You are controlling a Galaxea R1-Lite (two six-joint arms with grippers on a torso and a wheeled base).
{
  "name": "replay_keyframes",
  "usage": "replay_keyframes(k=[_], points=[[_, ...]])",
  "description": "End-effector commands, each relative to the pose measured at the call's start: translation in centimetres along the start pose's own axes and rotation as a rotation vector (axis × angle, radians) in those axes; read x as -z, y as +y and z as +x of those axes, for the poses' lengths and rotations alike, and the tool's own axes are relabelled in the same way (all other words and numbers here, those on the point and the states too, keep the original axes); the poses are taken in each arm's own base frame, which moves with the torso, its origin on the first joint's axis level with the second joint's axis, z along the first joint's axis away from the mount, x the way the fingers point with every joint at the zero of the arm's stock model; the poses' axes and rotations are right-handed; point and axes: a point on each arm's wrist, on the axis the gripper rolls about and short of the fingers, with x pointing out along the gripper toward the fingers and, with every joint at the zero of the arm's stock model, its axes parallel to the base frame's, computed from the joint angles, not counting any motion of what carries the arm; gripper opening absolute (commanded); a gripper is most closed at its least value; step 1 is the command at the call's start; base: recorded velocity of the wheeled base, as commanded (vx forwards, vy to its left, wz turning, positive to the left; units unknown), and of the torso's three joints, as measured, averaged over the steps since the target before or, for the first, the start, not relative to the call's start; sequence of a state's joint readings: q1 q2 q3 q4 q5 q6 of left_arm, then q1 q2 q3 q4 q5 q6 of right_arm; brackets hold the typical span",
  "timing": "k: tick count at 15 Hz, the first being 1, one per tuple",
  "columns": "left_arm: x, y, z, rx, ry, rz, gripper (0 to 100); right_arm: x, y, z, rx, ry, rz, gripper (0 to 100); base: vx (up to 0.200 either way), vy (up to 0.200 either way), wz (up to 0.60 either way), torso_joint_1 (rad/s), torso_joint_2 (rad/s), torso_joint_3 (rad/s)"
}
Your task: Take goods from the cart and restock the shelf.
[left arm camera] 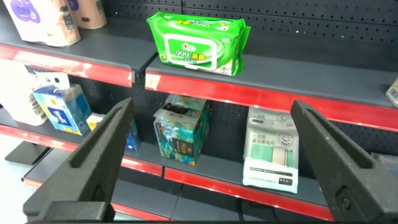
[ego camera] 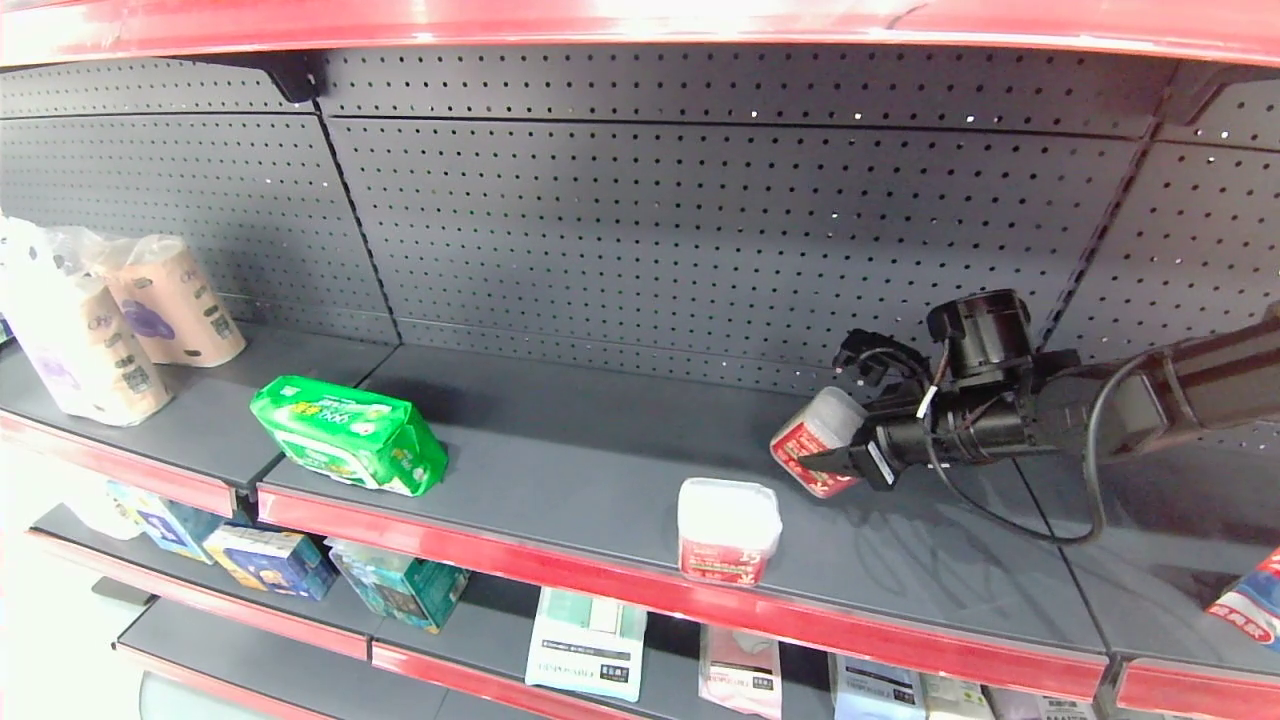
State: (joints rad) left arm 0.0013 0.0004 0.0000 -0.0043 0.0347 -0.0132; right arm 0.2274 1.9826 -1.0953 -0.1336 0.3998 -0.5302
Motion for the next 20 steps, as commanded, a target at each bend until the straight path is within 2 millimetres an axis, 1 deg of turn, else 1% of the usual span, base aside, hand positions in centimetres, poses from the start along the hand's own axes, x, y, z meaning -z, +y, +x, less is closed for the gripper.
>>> replay_keyframes(k=[1,5,6,9,11,15,20], points=[[0.0,0.0,0.0,-0.001,-0.001,-0.001,100,-0.4,-0.1,0.4,-0.008,0.021,0.000,0,0.000,0.000,0.00,0.000,0.00,0.000],[0.0,0.0,0.0,-0.001,-0.001,-0.001,100,-1.5,-0.1,1.6,-0.003,0.019,-0.026,0,0.000,0.000,0.00,0.000,0.00,0.000],[0.0,0.0,0.0,-0.001,-0.001,-0.001,100,-1.7,0.2,1.8,-0.012,0.019,-0.035,0,0.000,0.000,0.00,0.000,0.00,0.000],[0.0,0.0,0.0,-0.001,-0.001,-0.001,100,-1.6,0.9,2.5,-0.037,0.032,-0.046,0,0.000,0.000,0.00,0.000,0.00,0.000],[0.0,0.0,0.0,-0.001,-0.001,-0.001,100,-1.9,1.4,2.8,-0.047,0.031,-0.057,0,0.000,0.000,0.00,0.000,0.00,0.000],[0.0,0.0,0.0,-0.001,-0.001,-0.001,100,-1.5,1.4,3.8,-0.040,0.053,-0.056,0,0.000,0.000,0.00,0.000,0.00,0.000],[0.0,0.0,0.0,-0.001,-0.001,-0.001,100,-1.8,1.9,5.0,-0.046,0.062,-0.070,0,0.000,0.000,0.00,0.000,0.00,0.000]])
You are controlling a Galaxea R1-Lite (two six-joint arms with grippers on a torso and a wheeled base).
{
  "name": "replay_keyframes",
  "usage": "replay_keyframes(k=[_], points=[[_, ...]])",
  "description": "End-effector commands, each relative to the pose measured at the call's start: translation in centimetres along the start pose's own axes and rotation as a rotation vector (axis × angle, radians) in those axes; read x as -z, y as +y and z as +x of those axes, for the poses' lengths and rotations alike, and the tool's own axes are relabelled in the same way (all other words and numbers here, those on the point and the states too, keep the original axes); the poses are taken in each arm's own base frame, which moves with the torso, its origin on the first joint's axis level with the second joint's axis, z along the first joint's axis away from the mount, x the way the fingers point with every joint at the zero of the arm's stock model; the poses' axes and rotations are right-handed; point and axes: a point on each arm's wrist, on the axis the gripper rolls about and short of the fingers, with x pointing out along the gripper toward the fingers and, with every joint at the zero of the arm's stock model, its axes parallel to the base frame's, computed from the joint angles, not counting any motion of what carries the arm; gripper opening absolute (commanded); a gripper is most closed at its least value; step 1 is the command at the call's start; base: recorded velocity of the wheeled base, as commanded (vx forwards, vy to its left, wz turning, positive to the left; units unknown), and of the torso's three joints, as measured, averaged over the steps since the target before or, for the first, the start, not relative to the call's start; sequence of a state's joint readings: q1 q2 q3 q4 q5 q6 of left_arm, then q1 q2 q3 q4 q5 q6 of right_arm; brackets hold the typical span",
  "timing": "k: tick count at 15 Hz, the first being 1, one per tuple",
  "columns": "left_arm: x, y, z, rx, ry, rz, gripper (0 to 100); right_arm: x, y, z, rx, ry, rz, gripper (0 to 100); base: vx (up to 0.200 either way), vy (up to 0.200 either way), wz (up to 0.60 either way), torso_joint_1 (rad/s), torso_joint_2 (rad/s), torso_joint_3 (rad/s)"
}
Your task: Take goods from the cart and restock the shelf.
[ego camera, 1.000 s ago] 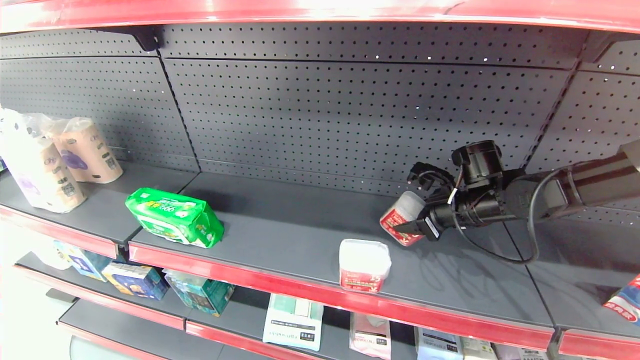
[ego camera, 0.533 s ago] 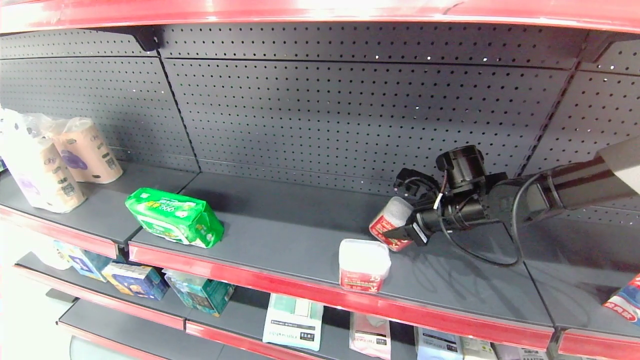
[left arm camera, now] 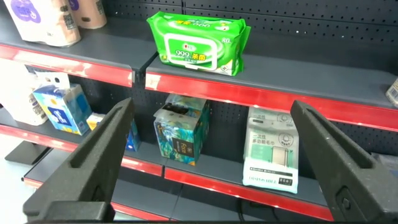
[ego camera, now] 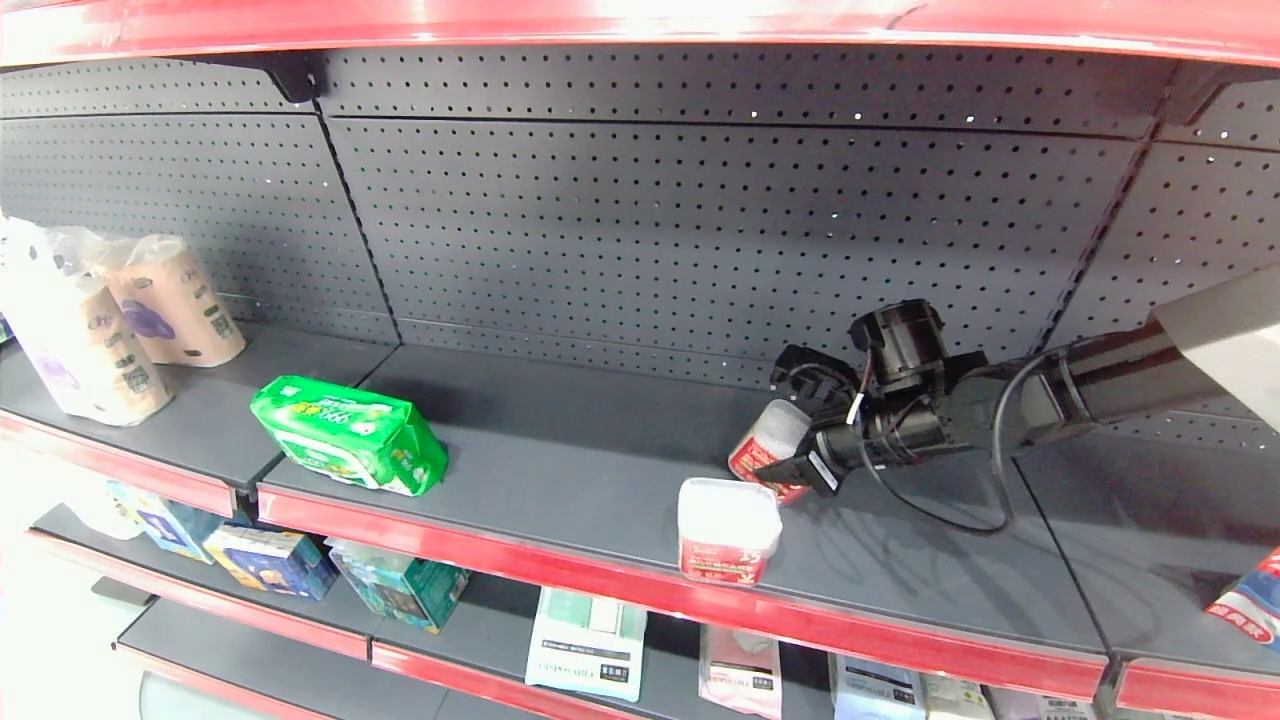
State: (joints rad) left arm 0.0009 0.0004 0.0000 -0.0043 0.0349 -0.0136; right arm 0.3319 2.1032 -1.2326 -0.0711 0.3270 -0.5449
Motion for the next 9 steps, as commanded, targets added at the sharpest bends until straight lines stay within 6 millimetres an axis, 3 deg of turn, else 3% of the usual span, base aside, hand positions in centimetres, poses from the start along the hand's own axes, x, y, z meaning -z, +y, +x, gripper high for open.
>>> replay_keyframes(k=[1,5,9], points=[[0.0,0.0,0.0,-0.001,-0.001,0.000,100,-0.1,0.2,0.6,-0.005,0.008,-0.004,0,0.000,0.000,0.00,0.000,0.00,0.000],[0.0,0.0,0.0,-0.001,-0.001,0.000,100,0.3,0.0,0.8,-0.002,0.020,0.002,0,0.000,0.000,0.00,0.000,0.00,0.000],[0.0,0.0,0.0,-0.001,-0.001,0.000,100,0.2,-0.3,-0.5,0.028,0.017,0.007,0,0.000,0.000,0.00,0.000,0.00,0.000]])
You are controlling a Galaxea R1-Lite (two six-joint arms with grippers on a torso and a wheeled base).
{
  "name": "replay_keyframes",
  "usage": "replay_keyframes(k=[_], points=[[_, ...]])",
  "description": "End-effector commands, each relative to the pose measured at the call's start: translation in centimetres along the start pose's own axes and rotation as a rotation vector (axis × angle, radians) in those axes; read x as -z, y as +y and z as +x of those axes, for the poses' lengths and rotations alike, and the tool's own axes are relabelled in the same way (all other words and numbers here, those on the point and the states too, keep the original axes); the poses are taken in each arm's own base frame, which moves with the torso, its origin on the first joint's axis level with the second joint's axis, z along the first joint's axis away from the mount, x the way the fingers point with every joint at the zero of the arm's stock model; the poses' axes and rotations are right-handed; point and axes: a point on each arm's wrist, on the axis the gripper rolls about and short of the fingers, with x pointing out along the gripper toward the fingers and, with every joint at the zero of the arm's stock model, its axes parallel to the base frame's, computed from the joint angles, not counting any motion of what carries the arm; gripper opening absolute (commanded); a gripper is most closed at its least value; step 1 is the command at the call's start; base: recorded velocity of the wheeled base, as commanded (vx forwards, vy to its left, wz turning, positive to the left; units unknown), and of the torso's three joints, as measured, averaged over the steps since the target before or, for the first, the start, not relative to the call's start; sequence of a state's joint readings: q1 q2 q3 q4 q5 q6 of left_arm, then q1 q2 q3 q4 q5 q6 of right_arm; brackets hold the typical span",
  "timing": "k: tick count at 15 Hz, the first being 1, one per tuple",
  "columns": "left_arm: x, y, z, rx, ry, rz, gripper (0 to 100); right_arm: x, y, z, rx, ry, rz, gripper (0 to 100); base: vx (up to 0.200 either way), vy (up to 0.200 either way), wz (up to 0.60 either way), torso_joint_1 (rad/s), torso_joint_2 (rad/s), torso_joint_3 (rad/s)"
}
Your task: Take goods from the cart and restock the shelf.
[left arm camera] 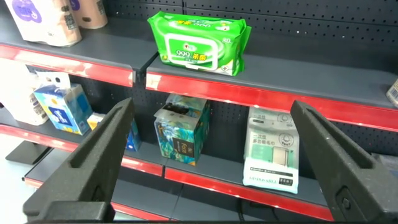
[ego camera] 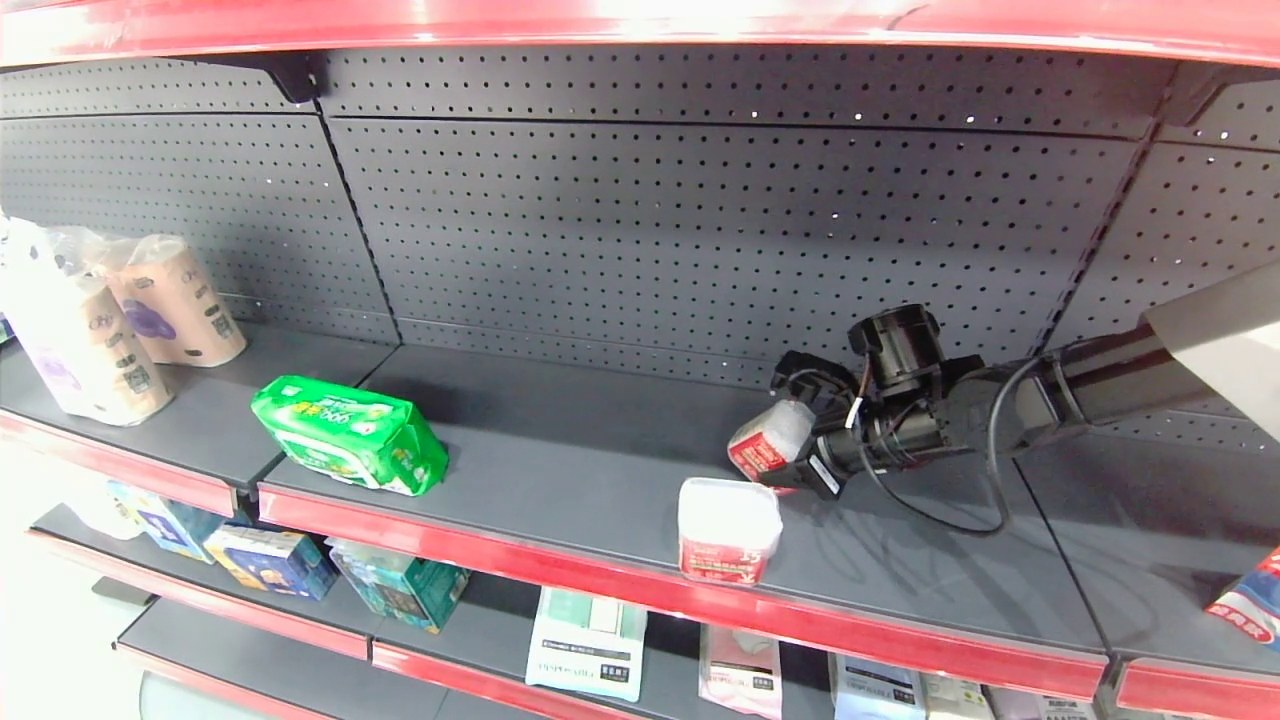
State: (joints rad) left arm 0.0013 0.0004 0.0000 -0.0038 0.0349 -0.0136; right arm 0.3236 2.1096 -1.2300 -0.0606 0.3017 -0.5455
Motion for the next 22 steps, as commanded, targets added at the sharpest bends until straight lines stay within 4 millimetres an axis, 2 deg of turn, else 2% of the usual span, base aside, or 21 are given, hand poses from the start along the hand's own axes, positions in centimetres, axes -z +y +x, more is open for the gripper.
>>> replay_keyframes(k=[1,5,8,17,18,22], points=[[0.0,0.0,0.0,-0.001,-0.001,0.000,100,-0.4,-0.2,-0.8,0.014,-0.018,-0.004,0,0.000,0.000,0.00,0.000,0.00,0.000],[0.0,0.0,0.0,-0.001,-0.001,0.000,100,-0.4,0.1,-2.0,0.024,-0.025,-0.004,0,0.000,0.000,0.00,0.000,0.00,0.000],[0.0,0.0,0.0,-0.001,-0.001,0.000,100,0.4,0.4,-1.9,0.025,0.008,-0.002,0,0.000,0.000,0.00,0.000,0.00,0.000],[0.0,0.0,0.0,-0.001,-0.001,0.000,100,0.2,0.9,-1.8,0.017,0.009,-0.023,0,0.000,0.000,0.00,0.000,0.00,0.000],[0.0,0.0,0.0,-0.001,-0.001,0.000,100,0.2,1.0,-1.7,0.015,0.011,-0.023,100,0.000,0.000,0.00,0.000,0.00,0.000],[0.0,0.0,0.0,-0.001,-0.001,0.000,100,0.1,1.0,-1.5,0.012,0.010,-0.026,100,0.000,0.000,0.00,0.000,0.00,0.000]])
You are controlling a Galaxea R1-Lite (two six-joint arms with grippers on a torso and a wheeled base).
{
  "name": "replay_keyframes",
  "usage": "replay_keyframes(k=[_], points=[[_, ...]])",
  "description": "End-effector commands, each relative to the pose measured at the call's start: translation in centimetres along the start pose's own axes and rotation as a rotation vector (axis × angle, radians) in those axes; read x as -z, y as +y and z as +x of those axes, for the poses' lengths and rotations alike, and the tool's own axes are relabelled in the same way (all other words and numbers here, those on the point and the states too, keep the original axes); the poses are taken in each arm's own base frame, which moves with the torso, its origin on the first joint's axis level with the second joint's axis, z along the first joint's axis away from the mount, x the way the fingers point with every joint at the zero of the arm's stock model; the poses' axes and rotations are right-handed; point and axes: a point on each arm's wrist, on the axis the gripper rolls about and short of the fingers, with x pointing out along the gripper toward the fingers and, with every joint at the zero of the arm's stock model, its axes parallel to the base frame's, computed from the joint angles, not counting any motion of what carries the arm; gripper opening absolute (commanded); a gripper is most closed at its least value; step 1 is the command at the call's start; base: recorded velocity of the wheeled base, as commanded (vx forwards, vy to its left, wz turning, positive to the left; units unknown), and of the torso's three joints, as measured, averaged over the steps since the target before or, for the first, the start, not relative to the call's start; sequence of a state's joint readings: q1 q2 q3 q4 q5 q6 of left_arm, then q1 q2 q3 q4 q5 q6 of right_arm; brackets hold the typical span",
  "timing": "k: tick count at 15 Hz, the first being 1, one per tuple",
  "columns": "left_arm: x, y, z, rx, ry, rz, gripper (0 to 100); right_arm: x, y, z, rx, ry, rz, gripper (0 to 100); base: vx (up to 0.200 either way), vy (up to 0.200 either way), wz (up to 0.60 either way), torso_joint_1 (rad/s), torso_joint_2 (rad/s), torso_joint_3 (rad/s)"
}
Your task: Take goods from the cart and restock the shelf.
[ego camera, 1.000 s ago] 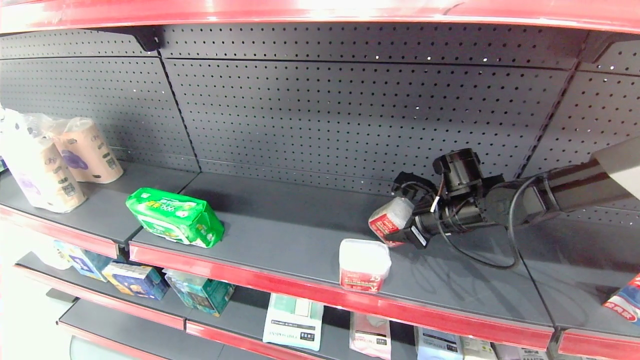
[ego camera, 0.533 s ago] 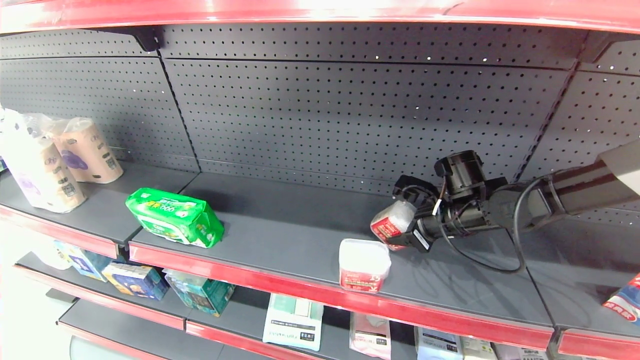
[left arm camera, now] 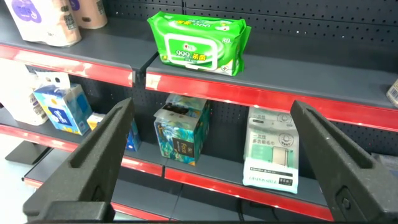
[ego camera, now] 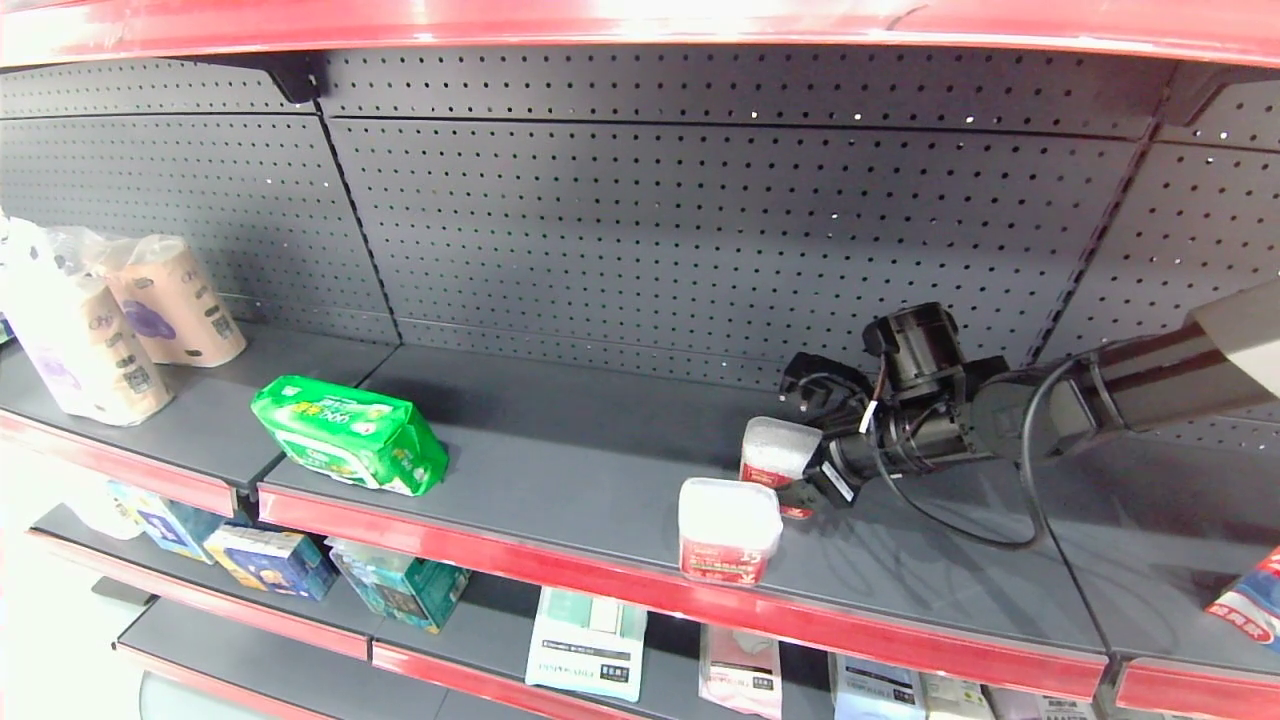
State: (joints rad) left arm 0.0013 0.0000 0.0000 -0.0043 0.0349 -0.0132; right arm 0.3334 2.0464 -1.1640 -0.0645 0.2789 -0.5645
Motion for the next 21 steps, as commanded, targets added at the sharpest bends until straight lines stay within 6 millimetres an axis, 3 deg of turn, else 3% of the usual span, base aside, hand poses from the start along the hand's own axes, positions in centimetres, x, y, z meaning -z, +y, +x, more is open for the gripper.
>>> replay_keyframes(k=[1,10,17,21], points=[[0.0,0.0,0.0,-0.001,0.000,-0.001,100,-0.1,0.0,0.2,-0.002,-0.001,-0.002,100,0.000,0.000,0.00,0.000,0.00,0.000],[0.0,0.0,0.0,-0.001,0.000,-0.001,100,1.3,-2.1,-1.5,0.089,0.028,0.059,100,0.000,0.000,0.00,0.000,0.00,0.000],[0.0,0.0,0.0,-0.001,0.000,-0.001,100,1.9,-1.9,-3.0,0.110,0.034,0.084,100,0.000,0.000,0.00,0.000,0.00,0.000],[0.0,0.0,0.0,-0.001,0.000,-0.001,100,3.4,-3.3,-3.7,0.224,0.108,0.138,100,0.000,0.000,0.00,0.000,0.00,0.000]])
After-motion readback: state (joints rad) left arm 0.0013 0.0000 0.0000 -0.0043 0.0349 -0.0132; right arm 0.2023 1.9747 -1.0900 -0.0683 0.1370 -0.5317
